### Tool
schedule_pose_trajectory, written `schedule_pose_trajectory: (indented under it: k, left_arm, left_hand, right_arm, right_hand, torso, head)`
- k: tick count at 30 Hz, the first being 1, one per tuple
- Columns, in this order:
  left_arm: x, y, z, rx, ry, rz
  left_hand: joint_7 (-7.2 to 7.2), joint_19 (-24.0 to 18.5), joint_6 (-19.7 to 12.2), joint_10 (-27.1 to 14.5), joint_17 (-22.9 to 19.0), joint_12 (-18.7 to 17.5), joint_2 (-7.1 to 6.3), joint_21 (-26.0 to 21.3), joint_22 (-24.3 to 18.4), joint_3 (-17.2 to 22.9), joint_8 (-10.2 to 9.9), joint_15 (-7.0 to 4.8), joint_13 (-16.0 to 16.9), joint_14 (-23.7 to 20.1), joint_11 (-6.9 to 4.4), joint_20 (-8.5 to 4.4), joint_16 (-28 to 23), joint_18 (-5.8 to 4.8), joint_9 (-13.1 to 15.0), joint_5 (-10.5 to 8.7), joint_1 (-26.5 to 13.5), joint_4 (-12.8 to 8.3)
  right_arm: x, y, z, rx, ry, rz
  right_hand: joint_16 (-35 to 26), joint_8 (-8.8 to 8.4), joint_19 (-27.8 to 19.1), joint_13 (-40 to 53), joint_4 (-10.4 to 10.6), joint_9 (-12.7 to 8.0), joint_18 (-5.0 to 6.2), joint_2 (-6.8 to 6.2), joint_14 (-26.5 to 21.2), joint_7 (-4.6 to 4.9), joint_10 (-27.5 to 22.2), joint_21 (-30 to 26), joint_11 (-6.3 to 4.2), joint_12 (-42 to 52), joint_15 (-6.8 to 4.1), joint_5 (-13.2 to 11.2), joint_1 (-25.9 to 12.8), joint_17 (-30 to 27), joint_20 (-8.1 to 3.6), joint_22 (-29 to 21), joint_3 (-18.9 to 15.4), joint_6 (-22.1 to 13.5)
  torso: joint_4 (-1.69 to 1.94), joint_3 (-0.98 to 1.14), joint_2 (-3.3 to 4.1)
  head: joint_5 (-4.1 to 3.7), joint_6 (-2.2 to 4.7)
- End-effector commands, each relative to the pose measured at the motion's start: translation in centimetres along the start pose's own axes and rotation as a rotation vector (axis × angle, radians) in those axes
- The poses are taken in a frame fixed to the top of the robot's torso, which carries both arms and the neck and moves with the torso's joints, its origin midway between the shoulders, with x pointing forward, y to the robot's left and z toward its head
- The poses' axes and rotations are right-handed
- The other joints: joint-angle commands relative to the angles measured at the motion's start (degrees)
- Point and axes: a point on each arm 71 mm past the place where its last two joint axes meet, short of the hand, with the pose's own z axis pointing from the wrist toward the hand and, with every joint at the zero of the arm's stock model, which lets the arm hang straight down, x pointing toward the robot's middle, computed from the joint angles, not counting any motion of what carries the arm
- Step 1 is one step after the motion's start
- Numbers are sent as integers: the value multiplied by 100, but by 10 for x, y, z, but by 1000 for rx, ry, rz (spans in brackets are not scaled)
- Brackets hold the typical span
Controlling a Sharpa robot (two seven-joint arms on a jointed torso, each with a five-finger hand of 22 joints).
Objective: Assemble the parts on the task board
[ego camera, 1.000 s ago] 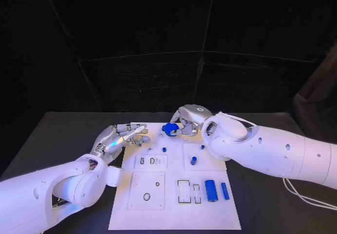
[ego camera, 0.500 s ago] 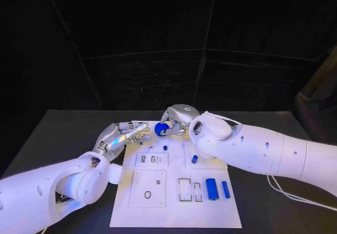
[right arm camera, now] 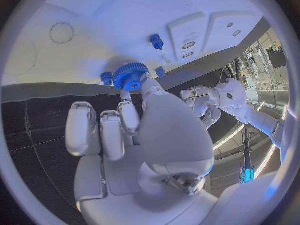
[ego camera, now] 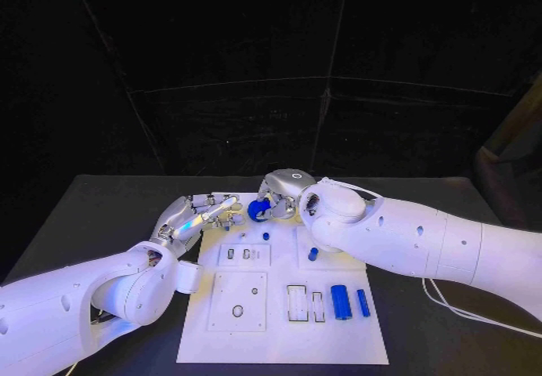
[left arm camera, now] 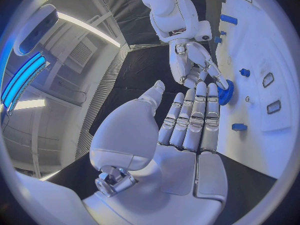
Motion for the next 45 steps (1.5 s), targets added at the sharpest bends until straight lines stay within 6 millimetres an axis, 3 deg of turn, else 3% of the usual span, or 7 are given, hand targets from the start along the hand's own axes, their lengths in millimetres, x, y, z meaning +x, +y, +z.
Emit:
schedule_pose_trajectory:
  k: [1,10,14,20,29,34,45]
  left_arm:
    - [1,-1,1,5,14,-6]
    - [2,-1,1,4,16,-8]
    - [1,-1,1,2,16,-8]
    - [1,-1,1,1,16,-8]
    - [1,-1,1,0,15,-7]
    - [1,-1,1,-1,14,-7]
    - [0,0,1,-1,11,-5]
  left_hand:
    - [52,28,26,2,-5,-31,6,-35,-5,14,-17,2,-5,-10,13,18,-35,80,-2,21,32,-34]
    - [53,32,29,5,-3,-37,10,-39,-9,17,-23,2,-4,-7,13,17,-42,81,-2,21,38,-48]
    - [53,32,29,5,-3,-38,11,-39,-10,17,-23,2,-4,-6,13,17,-42,81,-2,21,38,-49]
    - [53,33,29,4,-3,-39,11,-39,-10,17,-24,2,-5,-6,13,17,-43,81,-2,21,39,-51]
    - [53,35,26,0,-3,-43,12,-40,-11,18,-28,2,-6,-5,14,17,-45,81,-3,21,40,-54]
    - [53,36,26,-1,-3,-44,12,-40,-12,18,-29,2,-6,-5,14,17,-46,81,-3,21,40,-55]
    - [54,40,23,-8,-2,-52,19,-42,-14,21,-35,2,-7,-3,16,17,-51,81,-4,21,42,-62]
  right_arm:
    - [1,1,1,-2,32,-22]
    - [2,0,2,15,34,-38]
    - [2,0,3,18,33,-39]
    - [3,1,3,17,44,-42]
    - [6,-4,1,29,79,-27]
    - [7,-6,1,40,103,-4]
    - [7,-9,0,49,98,12]
  right_hand:
    - [5,-49,8,-17,25,-10,-92,-43,377,8,-39,15,4,-41,22,2,-47,331,31,-11,-22,-71]
    - [37,-248,-19,-262,135,-37,-88,-234,391,115,-239,-4,103,-370,103,-101,-285,426,98,-33,-163,-494]
    - [36,-250,-37,-378,275,-36,-83,-327,389,181,-337,-17,165,-516,158,-89,-345,432,151,-52,-245,-750]
    - [38,-240,-44,-414,373,-28,-80,-372,389,203,-370,-23,188,-561,180,-86,-344,442,178,-59,-289,-825]
    - [53,-186,-7,-305,443,3,-88,-189,397,169,-305,-1,167,-435,170,42,-623,486,182,-4,-361,-658]
    - [76,-208,25,-175,425,-5,-98,20,408,162,-243,20,161,-291,163,565,-1014,542,173,44,-552,-620]
    - [90,-234,40,-148,379,-19,-103,44,414,184,-243,30,179,-266,177,609,-972,578,182,68,-666,-693]
  torso:
    - [-6,-2,-2]
    - [-7,3,1]
    - [-4,0,-1]
    - [-3,-1,0]
    - [-11,0,0]
    - [-6,0,2]
    - [-11,1,0]
  head:
    - [2,1]
    - [0,3]
    - [-5,5]
    - [-9,4]
    - [-15,6]
    - [-15,-3]
    - [-17,-19]
